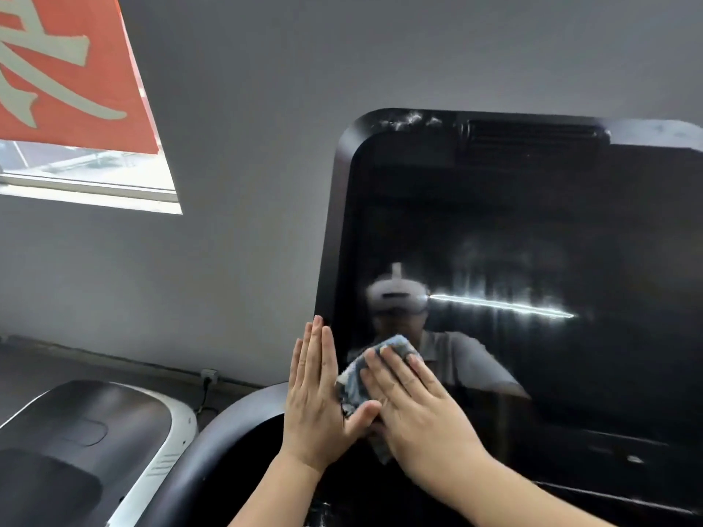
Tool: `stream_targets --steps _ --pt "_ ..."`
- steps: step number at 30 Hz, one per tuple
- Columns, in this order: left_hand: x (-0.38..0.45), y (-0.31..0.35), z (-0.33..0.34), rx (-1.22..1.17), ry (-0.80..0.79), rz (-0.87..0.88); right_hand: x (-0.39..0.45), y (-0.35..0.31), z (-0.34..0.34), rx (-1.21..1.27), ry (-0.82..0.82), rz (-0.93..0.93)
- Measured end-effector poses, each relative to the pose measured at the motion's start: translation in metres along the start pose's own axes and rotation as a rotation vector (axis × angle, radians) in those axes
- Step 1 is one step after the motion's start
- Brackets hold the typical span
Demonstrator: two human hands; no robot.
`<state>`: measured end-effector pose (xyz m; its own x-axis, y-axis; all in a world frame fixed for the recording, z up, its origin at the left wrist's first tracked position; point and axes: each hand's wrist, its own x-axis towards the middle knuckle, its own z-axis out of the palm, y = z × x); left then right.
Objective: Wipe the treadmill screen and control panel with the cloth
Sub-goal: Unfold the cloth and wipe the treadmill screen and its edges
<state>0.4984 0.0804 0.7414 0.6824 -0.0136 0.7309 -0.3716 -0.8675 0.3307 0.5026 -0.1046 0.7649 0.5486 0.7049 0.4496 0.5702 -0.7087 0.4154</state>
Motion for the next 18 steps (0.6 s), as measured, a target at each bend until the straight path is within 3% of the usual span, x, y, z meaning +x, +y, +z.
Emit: stream_targets --steps 6,8,10,13,15,18 --pt "0.001 0.003 -0.008 -0.014 -0.062 -0.016 -0.004 0.014 -0.009 0.009 -0.131 -0.165" --pt "0.001 0.004 -0.009 -0.013 -0.074 -0.036 0.033 0.042 -0.018 -0.017 -0.099 -0.075" --pt "0.000 0.006 -0.008 0.003 -0.081 -0.057 0.079 0.067 -0.029 -0.029 -0.068 0.135" --pt "0.000 0.008 -0.007 0.010 -0.079 -0.070 0.114 0.072 -0.035 0.014 -0.057 0.328" --pt "0.000 0.006 -0.004 0.024 -0.069 -0.068 0.101 0.051 -0.028 0.045 -0.030 0.327" --pt "-0.001 0.004 -0.001 0.012 -0.043 -0.074 0.041 0.001 -0.013 0.053 -0.070 0.182"
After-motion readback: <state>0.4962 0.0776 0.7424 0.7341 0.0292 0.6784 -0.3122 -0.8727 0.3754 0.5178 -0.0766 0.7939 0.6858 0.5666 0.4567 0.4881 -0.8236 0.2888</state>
